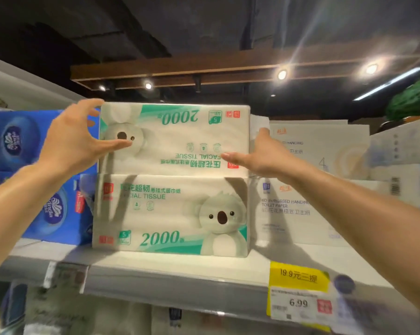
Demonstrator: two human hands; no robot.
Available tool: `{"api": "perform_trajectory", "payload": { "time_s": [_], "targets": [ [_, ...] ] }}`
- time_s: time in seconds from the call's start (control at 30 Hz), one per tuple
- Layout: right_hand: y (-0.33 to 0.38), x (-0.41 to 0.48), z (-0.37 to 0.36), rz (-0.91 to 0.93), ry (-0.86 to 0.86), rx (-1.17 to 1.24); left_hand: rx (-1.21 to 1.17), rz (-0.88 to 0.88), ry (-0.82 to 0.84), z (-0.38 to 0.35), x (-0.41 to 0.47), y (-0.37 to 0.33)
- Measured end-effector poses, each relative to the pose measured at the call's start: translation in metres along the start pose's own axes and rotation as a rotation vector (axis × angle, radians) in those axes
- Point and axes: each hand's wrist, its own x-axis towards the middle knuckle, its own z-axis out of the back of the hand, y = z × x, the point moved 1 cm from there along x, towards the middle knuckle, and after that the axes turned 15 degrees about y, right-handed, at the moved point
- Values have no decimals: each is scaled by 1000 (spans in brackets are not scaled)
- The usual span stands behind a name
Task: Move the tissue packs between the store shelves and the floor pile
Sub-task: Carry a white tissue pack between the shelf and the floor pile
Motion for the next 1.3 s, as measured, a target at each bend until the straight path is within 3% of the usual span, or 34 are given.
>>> {"api": "perform_trajectory", "payload": {
  "time_s": [0.2, 0.4, 0.67, 0.93, 1.3],
  "targets": [
    [22, -114, -10, -44, -105, -46, -203, -123, 181, 3, -62, -19],
    [33, -232, -31, -130, 9, -281, -330, -303, 463, -8, -142, -64],
    [-5, -399, -11, -362, 75, -359, -504, -581, 766, -35, -243, -164],
    [-75, -623, 22, -736, 69, -255, -566, -930, 1037, -40, -399, -344],
    [-126, -966, 120, -1228, -129, -183, -776, -1174, 1304, 19, -651, -646]
  ]
}}
